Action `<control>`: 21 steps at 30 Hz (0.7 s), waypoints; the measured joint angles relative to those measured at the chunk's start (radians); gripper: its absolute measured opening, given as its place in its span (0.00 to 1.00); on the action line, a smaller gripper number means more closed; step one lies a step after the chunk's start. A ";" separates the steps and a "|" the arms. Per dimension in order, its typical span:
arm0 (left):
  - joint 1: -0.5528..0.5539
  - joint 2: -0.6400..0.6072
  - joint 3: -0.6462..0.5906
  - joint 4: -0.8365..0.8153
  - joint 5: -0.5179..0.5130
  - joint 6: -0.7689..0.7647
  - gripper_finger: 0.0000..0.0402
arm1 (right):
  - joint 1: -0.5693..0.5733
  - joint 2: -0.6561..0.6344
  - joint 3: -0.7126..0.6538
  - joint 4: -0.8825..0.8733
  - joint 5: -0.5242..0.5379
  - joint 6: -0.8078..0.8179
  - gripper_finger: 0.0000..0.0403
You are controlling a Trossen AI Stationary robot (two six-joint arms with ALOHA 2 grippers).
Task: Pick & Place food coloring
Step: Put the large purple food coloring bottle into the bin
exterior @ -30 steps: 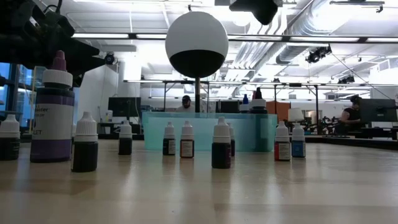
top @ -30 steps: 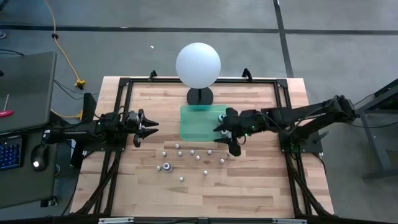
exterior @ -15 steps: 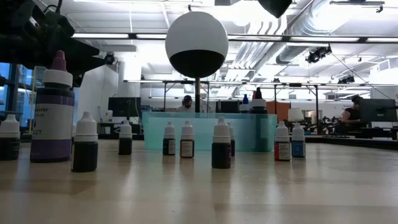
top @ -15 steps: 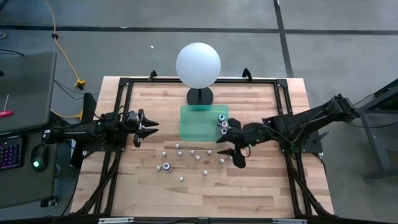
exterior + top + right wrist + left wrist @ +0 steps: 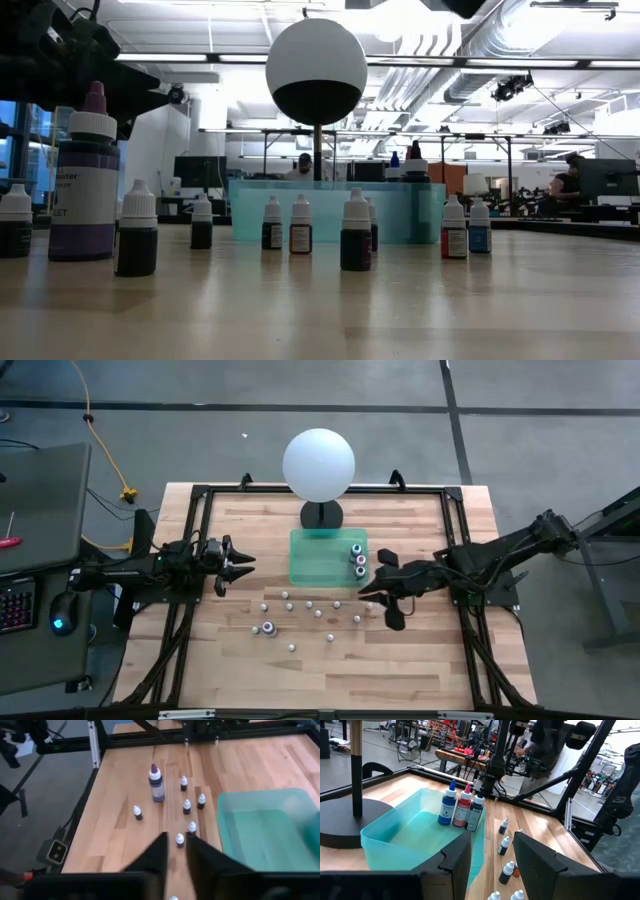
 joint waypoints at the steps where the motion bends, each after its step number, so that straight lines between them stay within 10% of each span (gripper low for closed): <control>1: 0.000 0.000 0.000 0.000 0.000 0.000 0.37 | 0.000 -0.016 0.000 -0.012 0.001 -0.009 0.06; 8: 0.000 0.000 0.000 0.000 0.000 0.000 0.37 | 0.003 -0.177 -0.058 -0.029 0.097 -0.002 0.02; 21: 0.000 0.000 0.000 0.000 0.000 0.000 0.37 | 0.050 -0.643 -0.579 0.425 0.218 0.058 0.00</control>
